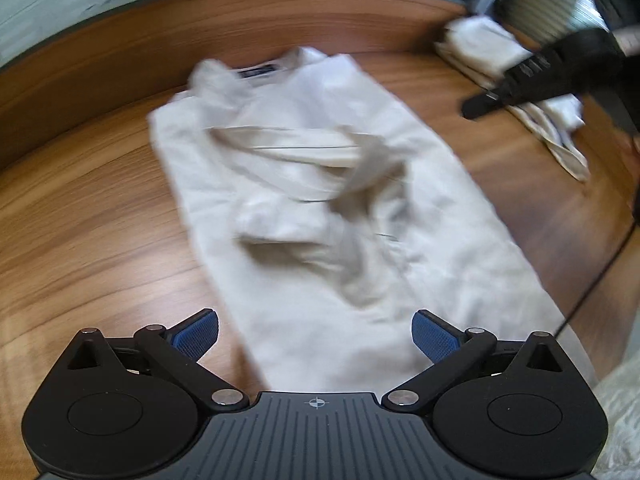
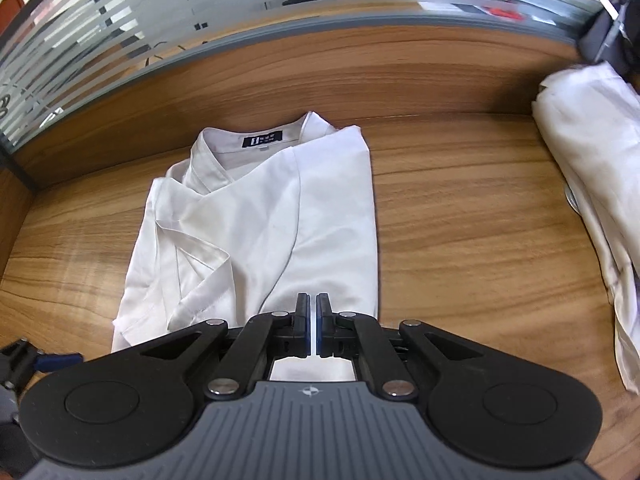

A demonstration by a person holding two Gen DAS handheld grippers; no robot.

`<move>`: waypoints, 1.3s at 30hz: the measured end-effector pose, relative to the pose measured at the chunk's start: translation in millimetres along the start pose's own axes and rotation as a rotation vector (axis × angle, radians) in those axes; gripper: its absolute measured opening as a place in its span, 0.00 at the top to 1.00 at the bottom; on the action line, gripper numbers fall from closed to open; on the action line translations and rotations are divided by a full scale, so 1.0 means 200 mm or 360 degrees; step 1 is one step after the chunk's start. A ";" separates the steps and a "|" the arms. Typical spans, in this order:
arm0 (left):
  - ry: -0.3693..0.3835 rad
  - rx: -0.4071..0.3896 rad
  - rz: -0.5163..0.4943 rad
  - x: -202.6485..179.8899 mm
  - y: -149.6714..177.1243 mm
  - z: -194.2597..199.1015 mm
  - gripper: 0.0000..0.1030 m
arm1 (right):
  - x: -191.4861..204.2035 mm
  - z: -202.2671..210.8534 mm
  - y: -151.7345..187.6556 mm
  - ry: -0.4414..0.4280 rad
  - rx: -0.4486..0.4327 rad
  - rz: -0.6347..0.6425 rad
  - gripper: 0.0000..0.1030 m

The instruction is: Fold clothes

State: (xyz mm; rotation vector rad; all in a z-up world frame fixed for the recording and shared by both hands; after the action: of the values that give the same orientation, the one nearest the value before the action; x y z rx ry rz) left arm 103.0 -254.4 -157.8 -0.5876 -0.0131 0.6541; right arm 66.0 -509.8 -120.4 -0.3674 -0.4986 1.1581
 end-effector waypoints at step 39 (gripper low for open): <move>-0.0066 0.0178 -0.0177 -0.14 0.13 -0.15 0.00 | 0.94 -0.74 -0.29 -0.0219 0.0205 0.0856 0.93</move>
State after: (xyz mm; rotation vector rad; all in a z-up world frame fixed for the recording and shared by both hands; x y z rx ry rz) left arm 72.1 -269.8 -192.1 -0.4623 -0.0471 0.5554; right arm 250.6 -358.9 -180.1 -0.3196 -0.4535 1.7367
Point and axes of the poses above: each gripper's, at about its wrist camera, not at the fingertips, and z roughly against the way its jaws point, x to its left, y to its underside, the point moved 5 cm from there along -z, roughly the way its jaws point, and after that the axes turned 4 degrees about y, right-handed, at the moved point
